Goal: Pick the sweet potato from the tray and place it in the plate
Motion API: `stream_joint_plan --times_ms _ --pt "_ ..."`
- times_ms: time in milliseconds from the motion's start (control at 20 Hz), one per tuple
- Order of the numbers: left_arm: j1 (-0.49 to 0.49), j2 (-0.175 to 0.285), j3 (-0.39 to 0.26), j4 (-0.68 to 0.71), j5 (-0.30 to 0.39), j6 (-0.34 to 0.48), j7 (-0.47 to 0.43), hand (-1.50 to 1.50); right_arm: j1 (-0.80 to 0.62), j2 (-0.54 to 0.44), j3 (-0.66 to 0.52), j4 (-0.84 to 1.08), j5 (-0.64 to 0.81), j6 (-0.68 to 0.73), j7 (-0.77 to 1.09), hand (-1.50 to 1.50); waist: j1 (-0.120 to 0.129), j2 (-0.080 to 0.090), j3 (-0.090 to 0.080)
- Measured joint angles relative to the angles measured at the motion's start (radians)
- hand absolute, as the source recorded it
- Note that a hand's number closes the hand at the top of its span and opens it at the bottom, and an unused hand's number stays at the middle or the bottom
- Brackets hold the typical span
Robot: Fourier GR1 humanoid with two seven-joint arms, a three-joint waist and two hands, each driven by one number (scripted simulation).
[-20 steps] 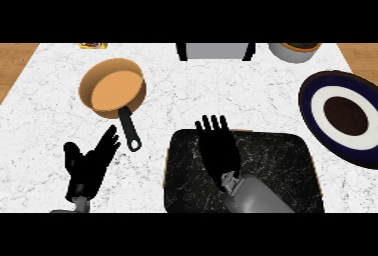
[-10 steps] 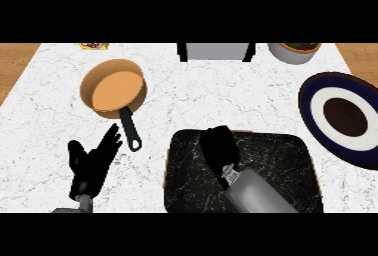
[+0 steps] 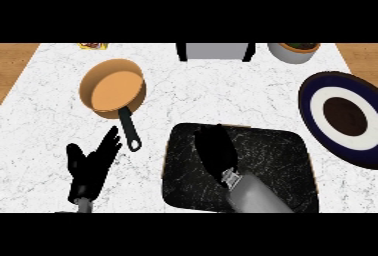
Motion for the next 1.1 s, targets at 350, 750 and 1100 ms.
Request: stream_joint_plan --times_ms 350,750,1100 --pt "0.029 0.009 0.032 -0.003 0.013 0.011 -0.004 0.0 0.223 0.019 -0.057 -0.312 -0.14 -0.32 -0.058 1.5 -0.061 -0.01 0.007" --pt "0.04 0.009 0.043 -0.003 0.017 0.011 -0.017 0.0 0.583 -0.065 -0.133 -0.721 -0.341 -0.63 -0.163 1.5 -0.08 -0.009 0.007" --pt "0.031 0.008 0.026 -0.035 0.011 0.008 0.012 0.0 0.802 -0.15 -0.345 -0.877 -0.721 -0.786 -0.31 1.5 -0.044 -0.001 0.007"
